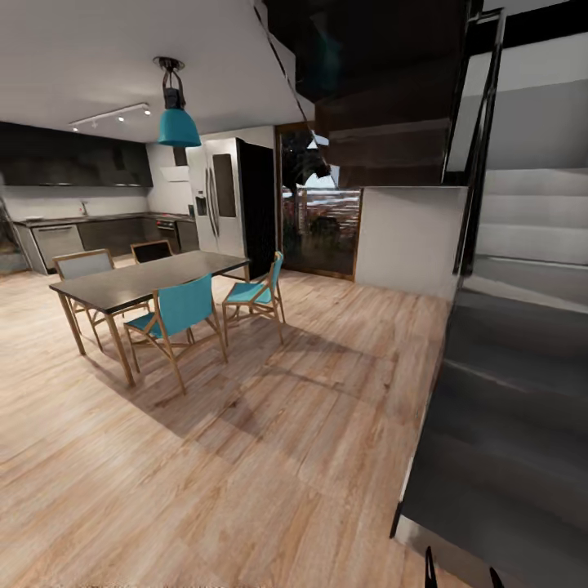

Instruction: In the kitchen, take the Vidalia onion out of the sink, dice it on the chopping board with the paring knife, put the diced onion into the bowl on the countertop, then place both the paring knife and the chopping board into the sink.

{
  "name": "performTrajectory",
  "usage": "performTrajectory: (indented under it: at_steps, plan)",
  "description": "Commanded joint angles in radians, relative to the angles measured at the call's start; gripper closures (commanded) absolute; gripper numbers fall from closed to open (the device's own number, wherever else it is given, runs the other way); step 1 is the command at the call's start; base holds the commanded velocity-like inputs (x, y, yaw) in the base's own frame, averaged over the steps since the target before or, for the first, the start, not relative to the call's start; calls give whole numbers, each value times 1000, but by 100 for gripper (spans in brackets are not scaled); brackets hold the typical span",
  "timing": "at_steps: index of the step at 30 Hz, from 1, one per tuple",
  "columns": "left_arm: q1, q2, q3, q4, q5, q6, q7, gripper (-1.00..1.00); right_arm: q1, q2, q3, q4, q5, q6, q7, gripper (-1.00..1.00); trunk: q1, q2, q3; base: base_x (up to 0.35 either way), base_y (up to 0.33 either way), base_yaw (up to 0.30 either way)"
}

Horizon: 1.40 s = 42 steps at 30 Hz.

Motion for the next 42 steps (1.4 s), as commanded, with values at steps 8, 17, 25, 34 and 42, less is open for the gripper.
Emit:
performTrajectory:
  at_steps: [8, 17, 25, 34, 42]
  plan:
    - [0, 1, -2, -1, 6, -2, 1, -100, 0, -2, 13, 6, 12, -2, 2, -100, 0, 0, -1, 0, 282, 243]
    - [0, 1, -1, 1, 6, -1, 1, -100, 0, -7, 88, 35, 15, 0, 19, -100, 0, 0, -1, 0, 281, 32]
    - [0, 1, -1, 1, 6, -1, 1, -100, 0, -6, 92, 37, 16, -3, 19, -100, 0, 0, -1, 4, 281, 0]
    - [0, 1, -1, 1, 6, -1, 1, -100, 0, -2, 90, 37, 16, -4, 14, -100, 0, 0, -1, 156, 248, 96]
    - [0, 1, -2, 3, 6, -1, 1, -100, 0, -2, 90, 37, 14, -4, 12, -100, 0, 0, -1, 208, 156, 115]
